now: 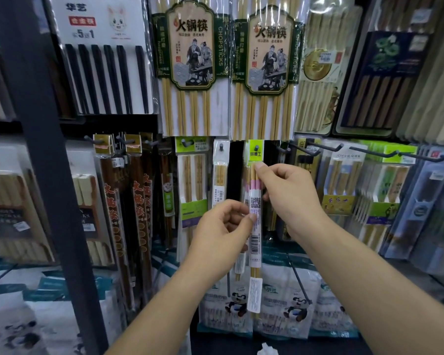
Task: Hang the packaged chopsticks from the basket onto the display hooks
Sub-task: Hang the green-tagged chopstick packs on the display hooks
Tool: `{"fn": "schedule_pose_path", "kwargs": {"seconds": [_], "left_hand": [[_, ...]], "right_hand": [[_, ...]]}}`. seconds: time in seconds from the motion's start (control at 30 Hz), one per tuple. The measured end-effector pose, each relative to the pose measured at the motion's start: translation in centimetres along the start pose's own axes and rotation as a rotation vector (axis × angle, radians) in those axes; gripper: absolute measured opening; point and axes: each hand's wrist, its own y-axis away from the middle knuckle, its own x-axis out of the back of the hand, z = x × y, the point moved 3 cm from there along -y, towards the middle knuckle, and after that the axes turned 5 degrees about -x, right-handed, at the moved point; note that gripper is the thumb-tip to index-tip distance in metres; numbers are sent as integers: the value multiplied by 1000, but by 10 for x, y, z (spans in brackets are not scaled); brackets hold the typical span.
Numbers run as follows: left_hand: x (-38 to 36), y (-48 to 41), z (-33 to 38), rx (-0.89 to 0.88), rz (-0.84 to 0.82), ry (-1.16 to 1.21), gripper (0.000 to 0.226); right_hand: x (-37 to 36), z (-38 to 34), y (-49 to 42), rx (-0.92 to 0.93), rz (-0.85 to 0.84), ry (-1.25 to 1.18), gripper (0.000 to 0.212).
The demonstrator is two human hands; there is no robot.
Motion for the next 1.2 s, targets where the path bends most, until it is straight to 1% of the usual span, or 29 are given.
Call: {"fn": "schedule_pose_path", "kwargs": {"seconds": [0.17, 0.23, 0.27, 0.33, 0.37, 0.4, 0.43, 0.5, 0.53, 0.6, 0.67, 0.77, 0.83, 0.9, 0.97, 1.2], "left_hand": [[2, 1, 4, -6, 17, -66, 4], [2, 2, 5, -18, 27, -134, 4], [3, 3, 6, -41, 27, -208, 5], [3, 5, 10, -128, 22, -470, 2], [3, 5, 12, -178, 21, -602, 6], [2, 5, 13, -214, 28, -685, 13], [1, 5, 14, -230, 38, -711, 21], [-2, 1, 13, -205, 52, -648, 36], [-5, -3, 11, -161, 52, -581, 43], [-13, -12, 6, -41, 22, -404, 57], [-22, -22, 5, 56, 8, -219, 64], [-34, -35, 5, 132, 21, -33, 63], [-41, -40, 3, 145, 34, 30, 62], [-45, -46, 0, 136, 52, 60, 60], [-48, -52, -4, 131, 65, 63, 59], [-49, -80, -18, 159, 130, 137, 56]], "right_hand": [[0, 4, -4, -15, 11, 11, 47], [0, 6, -6, -9, 6, 21, 49], [1, 8, -6, 5, 3, 35, 48], [3, 12, -5, 59, -3, 101, 44], [4, 14, -4, 98, -6, 145, 39], [5, 16, -3, 133, -9, 184, 31], [6, 19, -1, 159, -13, 209, 22], [7, 28, 0, 176, -15, 223, 9], [8, 32, 1, 173, -17, 221, 8], [8, 42, 1, 165, -43, 222, 21], [5, 53, 1, 171, -118, 265, 40], [-6, 72, 3, 177, -316, 272, 56], [-14, 83, 4, 193, -431, 196, 62], [-20, 93, 3, 206, -501, 132, 65], [-23, 102, -1, 211, -530, 101, 68], [-32, 126, -29, 244, -520, 134, 74]]}}
